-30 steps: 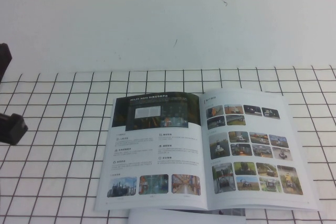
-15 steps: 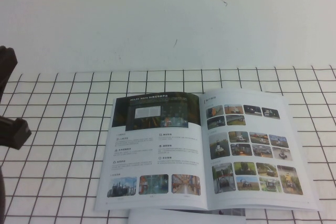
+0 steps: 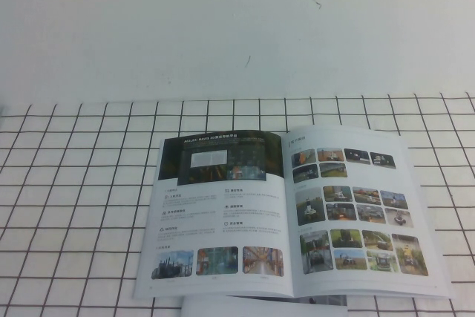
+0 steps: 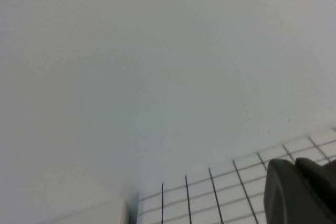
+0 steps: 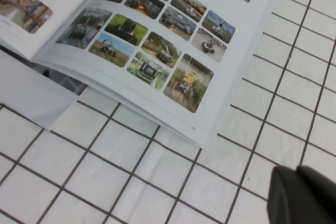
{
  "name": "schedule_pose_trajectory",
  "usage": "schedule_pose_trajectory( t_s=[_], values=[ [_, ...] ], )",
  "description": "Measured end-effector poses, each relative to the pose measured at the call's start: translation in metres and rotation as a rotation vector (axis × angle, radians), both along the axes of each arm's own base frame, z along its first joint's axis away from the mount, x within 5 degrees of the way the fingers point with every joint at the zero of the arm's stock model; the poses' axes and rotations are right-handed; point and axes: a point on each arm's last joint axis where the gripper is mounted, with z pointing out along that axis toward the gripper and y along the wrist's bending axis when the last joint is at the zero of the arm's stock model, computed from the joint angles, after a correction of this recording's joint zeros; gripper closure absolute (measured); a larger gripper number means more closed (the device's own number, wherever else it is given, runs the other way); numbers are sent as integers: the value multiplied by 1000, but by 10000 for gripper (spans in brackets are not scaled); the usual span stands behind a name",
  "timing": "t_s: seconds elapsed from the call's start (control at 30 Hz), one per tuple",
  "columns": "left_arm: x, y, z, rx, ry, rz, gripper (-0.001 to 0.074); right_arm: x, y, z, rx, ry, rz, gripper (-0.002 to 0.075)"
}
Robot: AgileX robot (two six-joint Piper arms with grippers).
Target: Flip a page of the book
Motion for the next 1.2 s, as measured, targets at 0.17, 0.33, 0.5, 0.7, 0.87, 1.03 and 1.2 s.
schedule_pose_trajectory(
  t_s=[0.17,0.33,0.5,0.7,0.87,1.03,1.2],
  values=[
    [-10,4,-43,-10,18,38,738,0,0,0,0,0,0,727],
    [-14,5,-43,-6,-19,48,738,0,0,0,0,0,0,727],
    [-14,3,-42,-15,-33,31,738,0,0,0,0,0,0,727],
    [-13,-1,-51,-192,77,-23,737,0,0,0,0,0,0,727],
    [-17,-2,-67,-282,248,-6,737,0,0,0,0,0,0,727],
    [-20,-2,-77,-290,348,6,738,0,0,0,0,0,0,727],
    [-20,-2,-77,-290,350,6,738,0,0,0,0,0,0,727]
  ],
)
